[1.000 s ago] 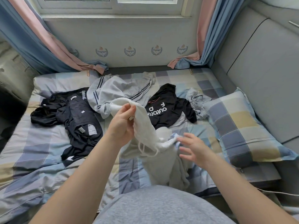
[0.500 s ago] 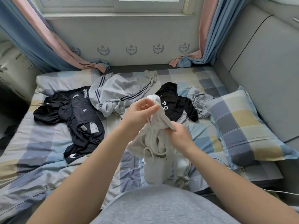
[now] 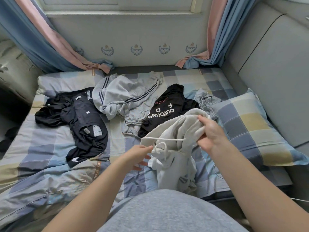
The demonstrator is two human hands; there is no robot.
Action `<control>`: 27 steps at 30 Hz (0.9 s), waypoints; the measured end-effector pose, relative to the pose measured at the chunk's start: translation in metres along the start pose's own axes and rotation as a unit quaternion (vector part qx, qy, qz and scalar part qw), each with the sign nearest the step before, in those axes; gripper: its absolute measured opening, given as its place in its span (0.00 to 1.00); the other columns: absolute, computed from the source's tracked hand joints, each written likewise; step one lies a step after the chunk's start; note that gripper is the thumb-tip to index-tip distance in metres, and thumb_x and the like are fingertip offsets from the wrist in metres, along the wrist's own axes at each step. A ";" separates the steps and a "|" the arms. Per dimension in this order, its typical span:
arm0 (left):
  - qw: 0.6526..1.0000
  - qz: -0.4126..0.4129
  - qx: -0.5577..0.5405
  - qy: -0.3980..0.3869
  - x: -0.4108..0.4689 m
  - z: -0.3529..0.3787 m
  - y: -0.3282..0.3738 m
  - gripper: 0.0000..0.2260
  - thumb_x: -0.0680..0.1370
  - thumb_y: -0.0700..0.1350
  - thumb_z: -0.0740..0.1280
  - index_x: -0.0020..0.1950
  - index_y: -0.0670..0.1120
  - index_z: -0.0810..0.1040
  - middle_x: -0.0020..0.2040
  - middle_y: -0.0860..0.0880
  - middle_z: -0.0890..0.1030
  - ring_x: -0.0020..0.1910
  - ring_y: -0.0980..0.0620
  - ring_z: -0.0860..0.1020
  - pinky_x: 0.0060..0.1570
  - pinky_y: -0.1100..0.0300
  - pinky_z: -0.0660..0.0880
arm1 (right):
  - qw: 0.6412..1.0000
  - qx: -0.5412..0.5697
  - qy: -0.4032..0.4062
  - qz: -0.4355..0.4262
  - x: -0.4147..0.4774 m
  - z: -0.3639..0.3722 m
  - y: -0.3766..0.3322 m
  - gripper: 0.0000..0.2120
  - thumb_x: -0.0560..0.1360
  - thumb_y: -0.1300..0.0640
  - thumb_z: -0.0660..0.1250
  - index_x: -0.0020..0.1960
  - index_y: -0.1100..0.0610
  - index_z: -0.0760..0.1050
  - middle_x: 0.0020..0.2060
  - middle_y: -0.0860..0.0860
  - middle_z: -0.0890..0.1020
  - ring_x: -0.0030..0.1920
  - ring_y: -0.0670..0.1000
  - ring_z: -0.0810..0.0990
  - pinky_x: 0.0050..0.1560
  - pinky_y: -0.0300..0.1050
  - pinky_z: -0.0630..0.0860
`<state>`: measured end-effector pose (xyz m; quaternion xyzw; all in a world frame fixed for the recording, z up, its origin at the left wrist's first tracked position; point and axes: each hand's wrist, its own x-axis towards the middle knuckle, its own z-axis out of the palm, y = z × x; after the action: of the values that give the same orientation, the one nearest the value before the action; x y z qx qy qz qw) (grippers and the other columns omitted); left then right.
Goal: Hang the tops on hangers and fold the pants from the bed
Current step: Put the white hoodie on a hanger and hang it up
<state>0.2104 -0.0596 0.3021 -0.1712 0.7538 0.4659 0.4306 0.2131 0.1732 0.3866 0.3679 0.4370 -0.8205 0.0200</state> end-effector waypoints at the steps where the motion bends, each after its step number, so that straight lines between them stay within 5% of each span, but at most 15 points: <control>1: 0.999 -0.022 -0.026 -0.023 0.003 0.003 -0.004 0.21 0.79 0.65 0.63 0.58 0.50 0.78 0.55 0.49 0.83 0.45 0.49 0.82 0.51 0.52 0.78 | 1.000 0.012 -0.007 0.003 -0.003 0.001 -0.002 0.11 0.85 0.56 0.58 0.51 0.59 0.77 0.49 0.52 0.80 0.51 0.46 0.80 0.69 0.41 0.71; 6: 0.970 -0.073 -0.211 -0.101 0.023 0.009 -0.007 0.36 0.70 0.75 0.64 0.59 0.44 0.79 0.57 0.45 0.84 0.50 0.43 0.84 0.49 0.49 0.80 | 0.996 0.054 -0.067 0.039 -0.015 0.006 -0.003 0.18 0.85 0.56 0.57 0.69 0.65 0.73 0.67 0.58 0.76 0.70 0.52 0.74 0.75 0.47 0.64; 11: 0.949 -0.038 -0.301 -0.084 0.023 0.028 -0.002 0.13 0.81 0.51 0.68 0.60 0.44 0.76 0.49 0.44 0.86 0.42 0.47 0.86 0.41 0.54 0.80 | 0.992 0.064 -0.101 0.050 -0.021 0.006 -0.009 0.14 0.84 0.55 0.59 0.61 0.61 0.77 0.54 0.57 0.83 0.60 0.54 0.81 0.68 0.52 0.73; 14: 0.916 0.036 -0.399 -0.031 0.023 0.031 0.004 0.06 0.84 0.43 0.61 0.58 0.42 0.75 0.45 0.43 0.82 0.38 0.48 0.83 0.40 0.53 0.81 | 0.995 0.066 -0.064 0.036 -0.014 0.001 -0.014 0.12 0.84 0.55 0.60 0.55 0.61 0.78 0.42 0.55 0.85 0.46 0.50 0.84 0.51 0.47 0.81; 17: 0.915 0.117 -0.386 -0.008 0.021 0.023 0.014 0.07 0.85 0.43 0.59 0.58 0.43 0.75 0.47 0.43 0.81 0.42 0.48 0.80 0.45 0.51 0.79 | 0.997 0.032 -0.051 0.050 -0.002 -0.007 -0.007 0.14 0.83 0.59 0.61 0.65 0.66 0.73 0.51 0.58 0.82 0.43 0.49 0.84 0.39 0.42 0.80; 19: 0.922 0.139 -0.362 -0.002 0.016 0.021 0.020 0.07 0.85 0.42 0.60 0.56 0.43 0.76 0.46 0.43 0.81 0.41 0.49 0.80 0.42 0.54 0.79 | 0.995 -0.094 -0.042 0.014 0.005 -0.011 0.007 0.18 0.81 0.60 0.65 0.69 0.64 0.69 0.60 0.58 0.80 0.52 0.52 0.82 0.49 0.49 0.80; 21: 0.923 0.155 -0.351 0.002 0.009 0.021 0.025 0.07 0.84 0.42 0.61 0.52 0.44 0.77 0.43 0.44 0.82 0.38 0.49 0.80 0.36 0.57 0.78 | 0.954 -0.288 -0.037 -0.077 0.005 -0.014 0.024 0.29 0.78 0.59 0.71 0.75 0.56 0.62 0.66 0.51 0.74 0.61 0.51 0.78 0.60 0.53 0.77; 24: 0.915 0.191 -0.355 -0.008 0.001 0.017 0.033 0.08 0.84 0.42 0.61 0.49 0.44 0.77 0.39 0.45 0.81 0.35 0.50 0.81 0.39 0.56 0.77 | 0.857 -0.461 -0.149 -0.176 -0.004 -0.010 0.051 0.29 0.75 0.56 0.74 0.72 0.46 0.67 0.62 0.43 0.71 0.56 0.34 0.73 0.51 0.29 0.73; 27: 0.918 0.207 -0.339 -0.020 -0.007 0.010 0.038 0.08 0.84 0.43 0.62 0.48 0.44 0.76 0.36 0.47 0.81 0.34 0.51 0.81 0.41 0.55 0.77 | 0.782 -0.545 -0.220 -0.206 -0.001 -0.004 0.077 0.27 0.76 0.58 0.72 0.73 0.49 0.69 0.67 0.48 0.73 0.66 0.44 0.71 0.66 0.40 0.69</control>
<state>0.1941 -0.0324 0.3269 -0.1378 0.5606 0.7754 0.2558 0.2433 0.1286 0.3315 0.0062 0.8604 -0.4890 0.1435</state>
